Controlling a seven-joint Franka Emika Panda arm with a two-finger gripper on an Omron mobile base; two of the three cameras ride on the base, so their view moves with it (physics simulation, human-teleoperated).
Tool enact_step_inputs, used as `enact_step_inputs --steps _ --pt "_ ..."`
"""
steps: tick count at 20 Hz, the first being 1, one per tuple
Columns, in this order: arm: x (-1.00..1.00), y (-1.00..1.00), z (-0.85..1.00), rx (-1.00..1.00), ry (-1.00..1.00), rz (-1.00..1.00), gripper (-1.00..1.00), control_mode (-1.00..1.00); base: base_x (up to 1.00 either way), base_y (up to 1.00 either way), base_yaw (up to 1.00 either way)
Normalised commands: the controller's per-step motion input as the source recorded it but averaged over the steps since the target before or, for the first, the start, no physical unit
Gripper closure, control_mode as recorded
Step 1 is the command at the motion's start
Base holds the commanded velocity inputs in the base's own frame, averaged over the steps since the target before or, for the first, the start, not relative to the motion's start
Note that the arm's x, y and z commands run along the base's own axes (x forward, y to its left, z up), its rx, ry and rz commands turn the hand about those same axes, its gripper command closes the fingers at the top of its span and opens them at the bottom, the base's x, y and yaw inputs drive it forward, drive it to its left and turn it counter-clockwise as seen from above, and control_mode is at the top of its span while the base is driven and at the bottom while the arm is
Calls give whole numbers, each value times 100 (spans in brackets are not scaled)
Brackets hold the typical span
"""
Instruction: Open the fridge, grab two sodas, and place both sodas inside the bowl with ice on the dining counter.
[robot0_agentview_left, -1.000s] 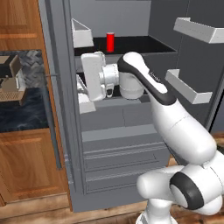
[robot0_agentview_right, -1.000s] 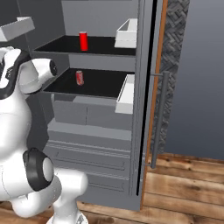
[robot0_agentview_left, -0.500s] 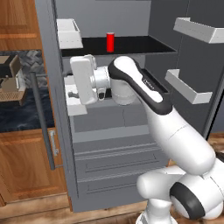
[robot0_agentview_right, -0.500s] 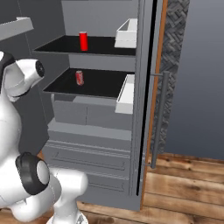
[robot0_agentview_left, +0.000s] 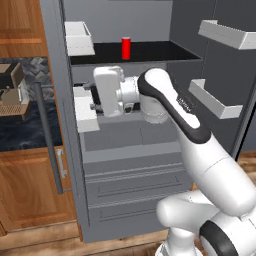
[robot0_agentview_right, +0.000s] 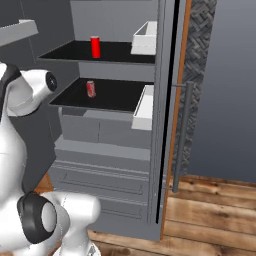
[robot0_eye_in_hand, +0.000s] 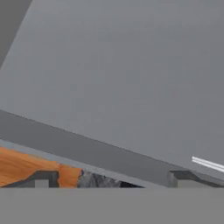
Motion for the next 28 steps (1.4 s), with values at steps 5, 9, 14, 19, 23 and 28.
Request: enact_step_inputs --steps 5,9,14,19,23,28 --pt "0 -75 0 -21 -24 -15 -100 -100 0 0 0" --pt "-2 -68 0 -35 -25 -20 -100 -100 0 0 0" --pt "-14 -73 0 -36 -24 -24 -100 -100 0 0 0" --pt "-24 -77 -5 -35 -24 -26 -100 -100 0 0 0" --pt "-23 -87 -43 -31 -15 -20 -100 -100 0 0 0" --pt "-3 -59 -56 -31 -1 -7 -100 -100 0 0 0"
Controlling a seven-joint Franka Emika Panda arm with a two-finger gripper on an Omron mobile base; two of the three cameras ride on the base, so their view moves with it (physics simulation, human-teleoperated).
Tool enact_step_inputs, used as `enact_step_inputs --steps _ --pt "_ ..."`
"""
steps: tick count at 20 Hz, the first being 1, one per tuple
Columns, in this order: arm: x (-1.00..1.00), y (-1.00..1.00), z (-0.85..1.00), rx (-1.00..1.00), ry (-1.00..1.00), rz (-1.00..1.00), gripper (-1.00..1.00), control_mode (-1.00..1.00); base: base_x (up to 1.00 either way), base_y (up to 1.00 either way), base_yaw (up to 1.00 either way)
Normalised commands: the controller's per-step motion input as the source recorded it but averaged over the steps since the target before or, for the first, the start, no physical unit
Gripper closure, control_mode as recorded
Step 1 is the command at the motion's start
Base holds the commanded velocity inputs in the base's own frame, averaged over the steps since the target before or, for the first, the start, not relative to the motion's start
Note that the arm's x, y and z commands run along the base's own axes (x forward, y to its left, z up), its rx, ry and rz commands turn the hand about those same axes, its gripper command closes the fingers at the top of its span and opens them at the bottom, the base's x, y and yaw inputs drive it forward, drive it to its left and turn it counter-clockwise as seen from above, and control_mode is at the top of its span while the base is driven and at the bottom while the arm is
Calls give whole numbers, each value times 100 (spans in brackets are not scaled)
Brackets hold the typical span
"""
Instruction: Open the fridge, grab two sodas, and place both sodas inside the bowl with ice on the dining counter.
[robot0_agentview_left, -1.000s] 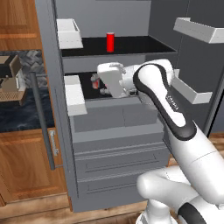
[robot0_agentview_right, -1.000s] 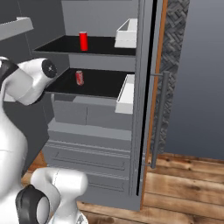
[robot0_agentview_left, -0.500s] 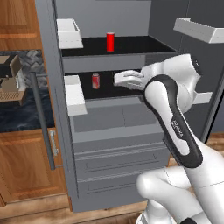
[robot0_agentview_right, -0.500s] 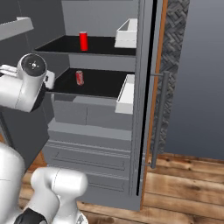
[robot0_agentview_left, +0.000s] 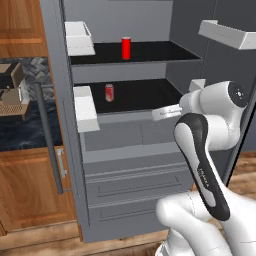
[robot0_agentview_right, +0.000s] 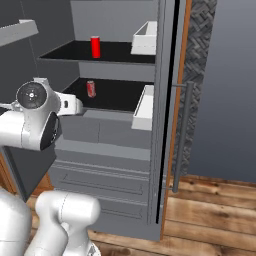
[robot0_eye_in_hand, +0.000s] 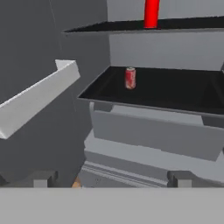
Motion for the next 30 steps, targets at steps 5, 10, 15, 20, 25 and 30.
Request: enact_step_inputs --steps 5,10,15,20,25,30 --pt "-2 -1 -18 -10 0 0 -100 -100 0 0 0" --pt "-5 -25 0 0 -2 -3 -100 -100 0 0 0" --pt "0 -26 0 1 0 -11 -100 -100 0 0 0" --pt "2 -2 0 0 0 -5 -100 100 12 3 -10" --pt "0 0 0 0 0 0 -100 100 28 26 -20" --pt "0 0 0 0 0 0 -100 100 33 32 -10"
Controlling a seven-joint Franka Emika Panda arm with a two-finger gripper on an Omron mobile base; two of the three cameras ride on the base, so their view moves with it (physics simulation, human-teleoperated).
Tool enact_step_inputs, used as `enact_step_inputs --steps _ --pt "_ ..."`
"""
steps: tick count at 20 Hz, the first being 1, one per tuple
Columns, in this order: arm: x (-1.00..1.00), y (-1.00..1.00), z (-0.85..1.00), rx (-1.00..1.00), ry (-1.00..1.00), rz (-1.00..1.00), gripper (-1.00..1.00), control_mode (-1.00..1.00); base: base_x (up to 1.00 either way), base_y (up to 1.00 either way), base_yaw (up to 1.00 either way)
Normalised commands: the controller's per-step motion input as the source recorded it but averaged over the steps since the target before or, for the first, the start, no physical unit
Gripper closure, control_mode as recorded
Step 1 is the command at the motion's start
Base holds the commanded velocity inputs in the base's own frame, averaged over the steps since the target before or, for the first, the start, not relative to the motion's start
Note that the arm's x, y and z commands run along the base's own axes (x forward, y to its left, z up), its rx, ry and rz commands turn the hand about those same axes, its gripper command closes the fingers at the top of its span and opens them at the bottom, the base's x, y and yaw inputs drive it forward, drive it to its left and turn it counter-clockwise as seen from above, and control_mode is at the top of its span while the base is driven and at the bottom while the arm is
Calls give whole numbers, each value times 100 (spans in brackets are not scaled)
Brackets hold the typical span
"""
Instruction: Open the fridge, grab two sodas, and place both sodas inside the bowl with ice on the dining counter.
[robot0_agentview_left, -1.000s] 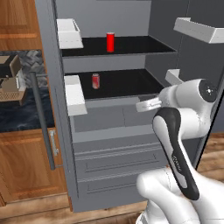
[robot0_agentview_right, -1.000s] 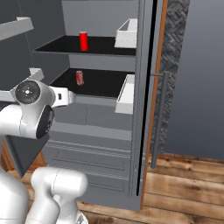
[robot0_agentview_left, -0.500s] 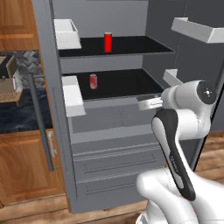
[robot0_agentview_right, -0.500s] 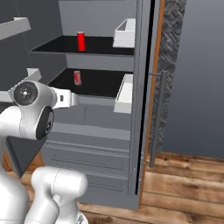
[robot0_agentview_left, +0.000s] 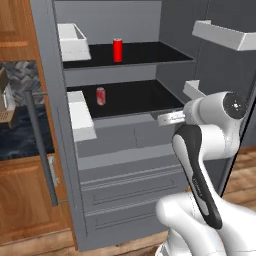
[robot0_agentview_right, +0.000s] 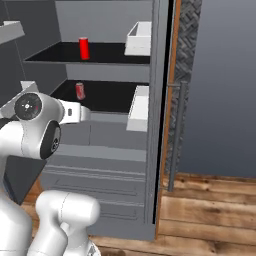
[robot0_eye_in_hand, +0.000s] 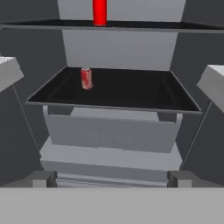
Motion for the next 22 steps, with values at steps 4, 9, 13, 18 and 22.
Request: enact_step_inputs --steps 4,9,13,18,22 --pt "0 0 0 0 0 0 -100 100 46 40 0" --pt "0 0 0 0 0 0 -100 100 46 53 0" --pt "0 0 0 0 0 0 -100 100 56 26 0" --pt "0 0 0 0 0 0 -100 100 57 1 1" --pt "0 0 0 0 0 0 -100 100 53 -23 2"
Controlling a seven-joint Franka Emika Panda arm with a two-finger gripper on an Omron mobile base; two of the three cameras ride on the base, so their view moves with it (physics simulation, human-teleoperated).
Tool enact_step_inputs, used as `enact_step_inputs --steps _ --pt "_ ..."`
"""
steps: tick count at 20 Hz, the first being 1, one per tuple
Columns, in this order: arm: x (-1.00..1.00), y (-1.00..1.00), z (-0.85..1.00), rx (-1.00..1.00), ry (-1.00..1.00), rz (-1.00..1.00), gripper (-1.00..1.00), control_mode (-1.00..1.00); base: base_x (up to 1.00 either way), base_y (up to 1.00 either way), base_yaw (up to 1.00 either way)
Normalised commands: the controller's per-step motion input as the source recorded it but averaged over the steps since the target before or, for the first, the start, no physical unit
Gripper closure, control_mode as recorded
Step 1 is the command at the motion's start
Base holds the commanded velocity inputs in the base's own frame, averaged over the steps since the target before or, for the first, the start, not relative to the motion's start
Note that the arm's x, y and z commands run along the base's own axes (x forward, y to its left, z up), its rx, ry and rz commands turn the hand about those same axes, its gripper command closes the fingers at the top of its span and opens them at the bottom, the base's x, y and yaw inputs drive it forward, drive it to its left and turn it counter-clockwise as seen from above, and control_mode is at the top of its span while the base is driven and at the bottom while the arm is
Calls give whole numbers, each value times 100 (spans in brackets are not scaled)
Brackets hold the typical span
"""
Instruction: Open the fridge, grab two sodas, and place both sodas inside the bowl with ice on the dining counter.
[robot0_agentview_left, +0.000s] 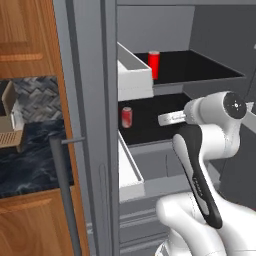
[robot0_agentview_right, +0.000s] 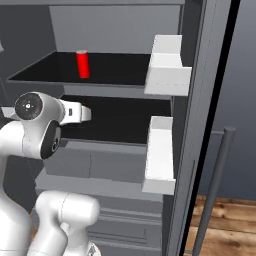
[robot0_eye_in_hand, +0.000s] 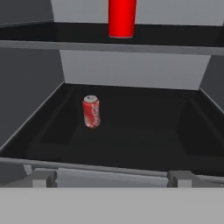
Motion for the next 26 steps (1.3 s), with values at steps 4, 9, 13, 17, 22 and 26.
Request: enact_step_inputs --steps 4,9,13,17,22,26 --pt "0 0 0 0 0 0 -100 100 50 -18 3" --pt "10 -9 -42 2 -7 8 -100 -100 16 -9 2" --pt "1 -1 -76 5 -25 18 -100 -100 0 0 0" --pt "2 9 -63 1 -22 15 -100 -100 0 0 0" --pt "26 12 -14 0 -1 6 -100 -100 0 0 0" --pt "33 0 -5 -1 2 4 -100 -100 0 0 0"
